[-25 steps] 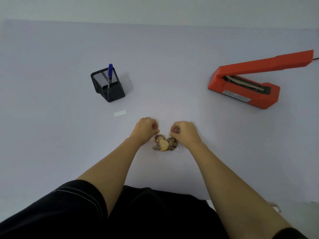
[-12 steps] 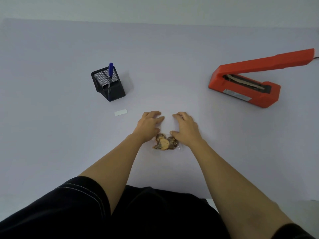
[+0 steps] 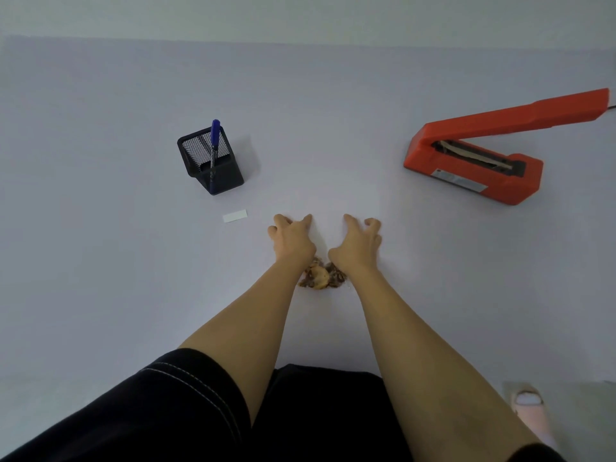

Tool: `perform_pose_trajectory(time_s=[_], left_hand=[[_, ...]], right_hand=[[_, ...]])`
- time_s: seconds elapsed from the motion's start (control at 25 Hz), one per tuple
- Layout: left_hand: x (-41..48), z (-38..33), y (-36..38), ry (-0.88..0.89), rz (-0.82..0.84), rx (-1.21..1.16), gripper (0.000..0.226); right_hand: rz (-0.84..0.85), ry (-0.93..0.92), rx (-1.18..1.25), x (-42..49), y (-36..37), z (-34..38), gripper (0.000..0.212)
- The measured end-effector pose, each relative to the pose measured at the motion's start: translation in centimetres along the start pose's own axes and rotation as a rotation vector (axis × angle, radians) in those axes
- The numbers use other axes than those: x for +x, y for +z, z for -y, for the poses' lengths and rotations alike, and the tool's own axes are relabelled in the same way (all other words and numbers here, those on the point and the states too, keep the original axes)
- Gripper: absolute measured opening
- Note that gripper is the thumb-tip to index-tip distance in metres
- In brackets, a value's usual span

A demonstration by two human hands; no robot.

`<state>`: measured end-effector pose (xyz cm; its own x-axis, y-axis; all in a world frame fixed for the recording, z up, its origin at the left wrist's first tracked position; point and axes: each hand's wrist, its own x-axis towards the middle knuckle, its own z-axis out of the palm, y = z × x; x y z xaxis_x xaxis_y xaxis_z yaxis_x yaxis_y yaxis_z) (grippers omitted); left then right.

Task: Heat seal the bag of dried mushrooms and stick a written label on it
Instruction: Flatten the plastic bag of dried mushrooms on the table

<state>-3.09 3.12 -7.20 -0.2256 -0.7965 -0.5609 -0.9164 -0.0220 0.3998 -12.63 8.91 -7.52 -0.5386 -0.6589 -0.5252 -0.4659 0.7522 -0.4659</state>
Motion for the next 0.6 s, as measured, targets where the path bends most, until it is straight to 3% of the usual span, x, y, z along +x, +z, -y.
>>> perform_pose_trajectory(time_s=[0.32, 0.6], left_hand=[[0.1, 0.6, 0.1, -0.092, -0.001, -0.315, 0.066], [0.4, 0.5, 0.3, -0.021, -0.015, -0.217, 0.062]], right_hand=[[-0.008, -0.015, 0.133, 0.4, -0.3, -0.2, 0.069], [-0.032, -0.008, 0.087, 0.6, 0.0, 0.0, 0.068]])
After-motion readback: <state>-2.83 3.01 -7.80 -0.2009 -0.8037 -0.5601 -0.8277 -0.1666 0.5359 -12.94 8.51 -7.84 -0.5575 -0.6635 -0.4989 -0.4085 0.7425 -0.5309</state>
